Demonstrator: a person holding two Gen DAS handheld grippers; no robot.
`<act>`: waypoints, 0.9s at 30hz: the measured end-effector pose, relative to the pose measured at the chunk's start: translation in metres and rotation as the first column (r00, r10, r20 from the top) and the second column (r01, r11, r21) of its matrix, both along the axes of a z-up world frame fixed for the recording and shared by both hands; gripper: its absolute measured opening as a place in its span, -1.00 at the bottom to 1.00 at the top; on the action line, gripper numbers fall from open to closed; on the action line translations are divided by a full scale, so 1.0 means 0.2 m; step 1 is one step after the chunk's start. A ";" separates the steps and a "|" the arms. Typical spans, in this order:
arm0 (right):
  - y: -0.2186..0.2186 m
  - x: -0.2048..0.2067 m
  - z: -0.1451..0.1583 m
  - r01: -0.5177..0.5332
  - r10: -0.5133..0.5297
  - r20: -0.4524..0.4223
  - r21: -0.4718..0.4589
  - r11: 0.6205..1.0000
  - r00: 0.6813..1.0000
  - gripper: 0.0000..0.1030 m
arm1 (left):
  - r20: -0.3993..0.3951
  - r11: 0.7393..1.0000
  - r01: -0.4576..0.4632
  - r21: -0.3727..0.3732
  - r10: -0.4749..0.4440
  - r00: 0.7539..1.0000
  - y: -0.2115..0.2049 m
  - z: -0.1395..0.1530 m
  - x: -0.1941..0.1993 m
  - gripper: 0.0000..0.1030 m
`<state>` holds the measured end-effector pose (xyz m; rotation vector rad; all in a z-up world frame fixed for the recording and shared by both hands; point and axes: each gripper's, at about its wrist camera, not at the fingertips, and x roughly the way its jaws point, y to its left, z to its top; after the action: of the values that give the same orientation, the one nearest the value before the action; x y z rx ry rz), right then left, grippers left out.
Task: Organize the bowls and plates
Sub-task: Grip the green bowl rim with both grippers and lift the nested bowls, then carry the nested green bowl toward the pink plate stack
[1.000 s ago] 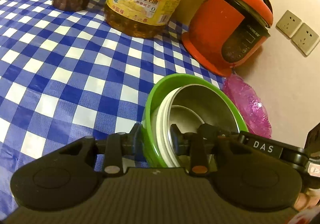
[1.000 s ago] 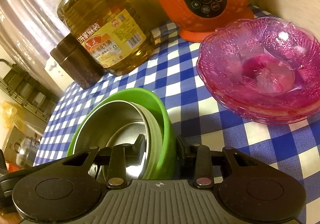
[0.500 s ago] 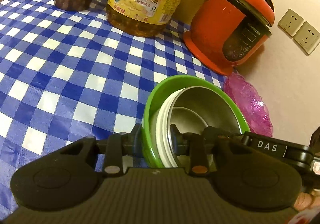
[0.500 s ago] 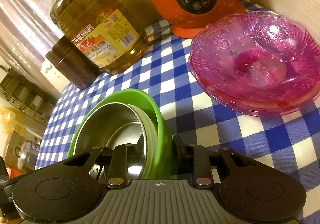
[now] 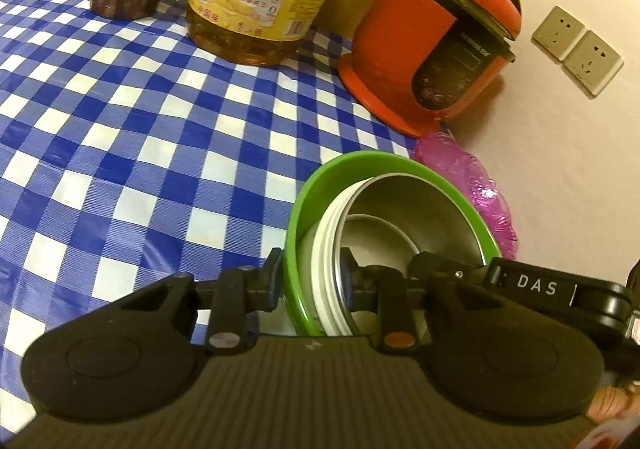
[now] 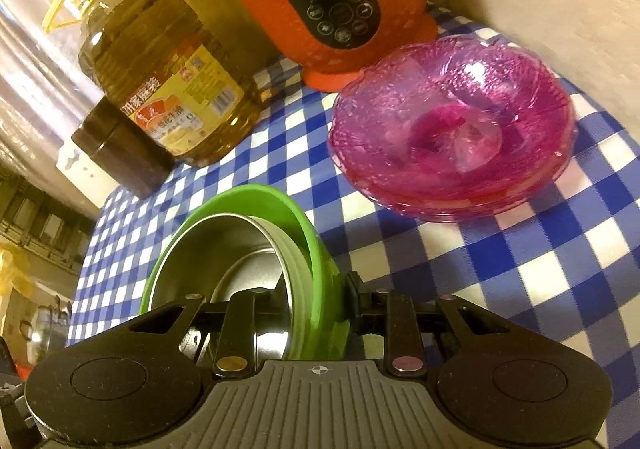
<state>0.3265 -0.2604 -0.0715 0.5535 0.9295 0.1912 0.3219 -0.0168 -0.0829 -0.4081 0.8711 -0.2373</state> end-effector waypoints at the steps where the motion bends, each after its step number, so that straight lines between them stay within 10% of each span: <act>1: -0.01 -0.01 0.01 0.002 -0.002 0.002 -0.001 1.000 1.000 -0.48 | 0.005 1.000 0.006 0.003 -0.006 1.000 -0.01 0.01 -0.01 -0.52; 27: -0.31 -0.23 0.15 0.121 -0.122 0.023 0.047 0.992 0.992 -0.48 | 0.028 0.993 0.110 0.031 -0.111 0.993 -0.34 0.22 -0.07 -0.52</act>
<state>0.2798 -0.3222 -0.0413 0.6468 0.8654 0.1095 0.3074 -0.0846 -0.0381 -0.3288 0.8675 -0.3315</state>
